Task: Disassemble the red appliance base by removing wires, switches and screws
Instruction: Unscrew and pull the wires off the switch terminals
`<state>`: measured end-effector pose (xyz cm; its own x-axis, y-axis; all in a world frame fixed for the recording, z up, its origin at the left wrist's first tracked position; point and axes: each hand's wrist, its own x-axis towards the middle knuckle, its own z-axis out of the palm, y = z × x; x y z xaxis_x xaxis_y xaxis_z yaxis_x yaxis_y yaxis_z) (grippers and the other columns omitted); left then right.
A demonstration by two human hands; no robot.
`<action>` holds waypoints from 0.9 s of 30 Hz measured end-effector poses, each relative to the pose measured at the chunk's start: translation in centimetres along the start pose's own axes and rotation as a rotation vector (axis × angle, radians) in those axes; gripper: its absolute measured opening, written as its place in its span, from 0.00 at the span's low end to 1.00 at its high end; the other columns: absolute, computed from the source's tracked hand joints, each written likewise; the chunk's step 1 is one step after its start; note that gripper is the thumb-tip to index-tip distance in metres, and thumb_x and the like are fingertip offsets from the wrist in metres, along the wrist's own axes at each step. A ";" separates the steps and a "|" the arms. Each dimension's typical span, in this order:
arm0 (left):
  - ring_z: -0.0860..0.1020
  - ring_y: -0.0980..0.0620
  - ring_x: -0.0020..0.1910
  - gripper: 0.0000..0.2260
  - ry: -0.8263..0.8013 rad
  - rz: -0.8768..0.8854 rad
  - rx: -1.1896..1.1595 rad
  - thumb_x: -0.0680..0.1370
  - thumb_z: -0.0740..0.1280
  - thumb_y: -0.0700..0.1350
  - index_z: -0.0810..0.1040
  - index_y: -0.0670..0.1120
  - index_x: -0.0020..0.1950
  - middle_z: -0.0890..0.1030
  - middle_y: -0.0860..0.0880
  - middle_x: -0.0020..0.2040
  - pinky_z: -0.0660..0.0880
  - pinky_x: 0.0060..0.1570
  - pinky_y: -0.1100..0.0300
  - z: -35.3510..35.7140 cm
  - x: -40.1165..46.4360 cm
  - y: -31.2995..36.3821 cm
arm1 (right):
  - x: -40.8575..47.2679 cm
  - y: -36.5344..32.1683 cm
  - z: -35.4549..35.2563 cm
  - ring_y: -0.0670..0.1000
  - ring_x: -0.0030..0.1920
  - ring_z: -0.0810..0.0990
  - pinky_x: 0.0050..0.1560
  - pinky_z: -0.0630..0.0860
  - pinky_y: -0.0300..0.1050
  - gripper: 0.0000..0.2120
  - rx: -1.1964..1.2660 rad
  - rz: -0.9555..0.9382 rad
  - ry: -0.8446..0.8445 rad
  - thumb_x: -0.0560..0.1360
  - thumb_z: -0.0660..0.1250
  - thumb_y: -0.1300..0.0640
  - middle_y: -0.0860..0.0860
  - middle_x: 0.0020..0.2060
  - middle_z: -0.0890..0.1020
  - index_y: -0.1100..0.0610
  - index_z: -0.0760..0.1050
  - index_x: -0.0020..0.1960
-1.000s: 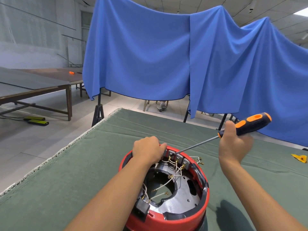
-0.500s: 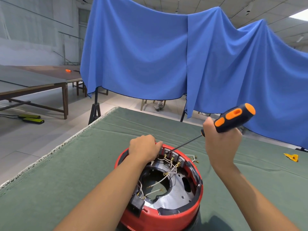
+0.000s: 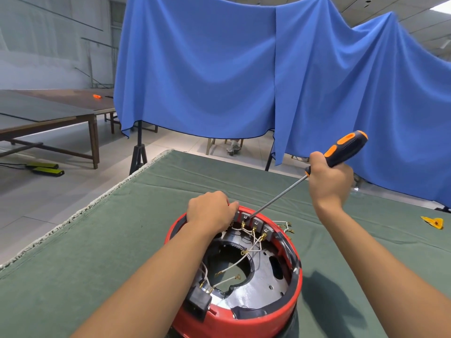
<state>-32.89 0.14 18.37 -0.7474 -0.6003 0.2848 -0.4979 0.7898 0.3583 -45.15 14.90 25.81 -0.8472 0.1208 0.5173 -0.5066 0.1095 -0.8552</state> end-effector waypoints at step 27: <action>0.71 0.48 0.47 0.07 0.097 -0.009 -0.181 0.70 0.62 0.44 0.79 0.46 0.37 0.77 0.48 0.38 0.66 0.47 0.55 -1.4 -1.5 1.2 | -5.7 2.4 -5.1 0.44 0.20 0.71 0.19 0.66 0.34 0.13 0.502 0.226 0.187 0.69 0.71 0.48 0.47 0.22 0.78 0.54 0.79 0.29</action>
<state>-31.77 1.77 19.57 -0.6931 -0.6233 0.3621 -0.4107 0.7543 0.5123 -40.70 19.50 20.93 -0.9235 0.2638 0.2784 -0.3693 -0.4151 -0.8315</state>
